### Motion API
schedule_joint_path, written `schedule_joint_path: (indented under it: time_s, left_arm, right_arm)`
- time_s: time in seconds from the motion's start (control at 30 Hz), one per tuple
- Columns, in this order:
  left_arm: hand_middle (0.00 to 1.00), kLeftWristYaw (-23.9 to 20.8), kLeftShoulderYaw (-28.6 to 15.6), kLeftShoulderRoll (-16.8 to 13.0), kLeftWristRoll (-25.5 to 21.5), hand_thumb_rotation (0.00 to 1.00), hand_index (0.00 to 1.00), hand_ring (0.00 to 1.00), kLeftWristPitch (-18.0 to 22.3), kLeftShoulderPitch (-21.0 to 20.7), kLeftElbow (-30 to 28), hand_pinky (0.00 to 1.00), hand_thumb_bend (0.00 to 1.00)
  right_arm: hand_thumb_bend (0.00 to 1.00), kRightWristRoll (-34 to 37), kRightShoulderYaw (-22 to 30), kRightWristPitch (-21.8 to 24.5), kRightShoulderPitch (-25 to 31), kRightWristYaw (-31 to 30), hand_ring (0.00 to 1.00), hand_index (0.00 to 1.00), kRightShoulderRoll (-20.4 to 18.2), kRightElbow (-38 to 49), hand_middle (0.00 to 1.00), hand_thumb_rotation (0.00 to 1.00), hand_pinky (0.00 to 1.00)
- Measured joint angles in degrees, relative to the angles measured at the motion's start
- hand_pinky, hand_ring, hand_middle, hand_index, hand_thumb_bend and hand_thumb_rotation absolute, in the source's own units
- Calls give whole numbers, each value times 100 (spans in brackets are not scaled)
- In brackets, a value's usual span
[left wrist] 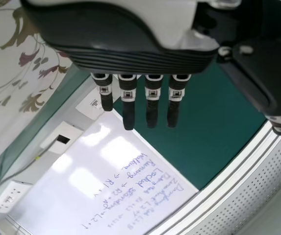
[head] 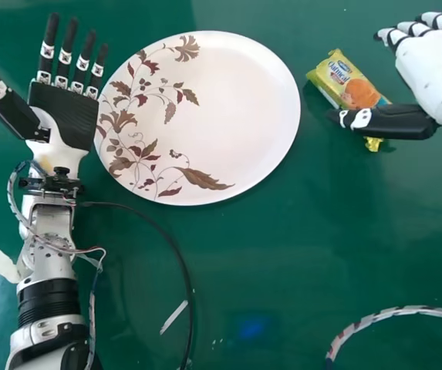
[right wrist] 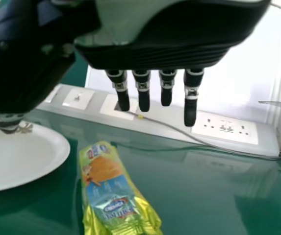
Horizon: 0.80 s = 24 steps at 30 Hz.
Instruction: Pick up biscuit and place it in the plate
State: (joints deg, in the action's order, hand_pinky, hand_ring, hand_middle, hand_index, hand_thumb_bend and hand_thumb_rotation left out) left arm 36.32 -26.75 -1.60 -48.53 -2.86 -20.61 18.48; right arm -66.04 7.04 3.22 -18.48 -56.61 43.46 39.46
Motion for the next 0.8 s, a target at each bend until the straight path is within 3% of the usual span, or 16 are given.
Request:
schedule_joint_path:
  time_s: [0.2, 0.5, 0.67, 0.8]
  left_arm:
    - [94, 36, -25, -2, -16, 89, 93, 92, -52, -6, -2, 99, 100]
    - [95, 63, -27, 10, 12, 85, 93, 92, -40, 8, -34, 98, 100]
    - [96, 38, -32, 14, 13, 80, 94, 93, -10, 10, -35, 100, 100]
    - [96, 211, -55, 3, -19, 75, 94, 93, -35, -5, 0, 99, 100]
  right_arm:
    - [100, 14, -199, -65, -255, -142, 100, 100, 126, -228, 100, 91, 84]
    - [100, 29, -402, -175, -356, -163, 100, 100, 212, -489, 100, 92, 92]
    - [100, 23, -523, -174, -500, -166, 100, 100, 211, -697, 100, 90, 92]
    - [100, 29, -572, -83, -557, -177, 100, 100, 188, -868, 100, 89, 86]
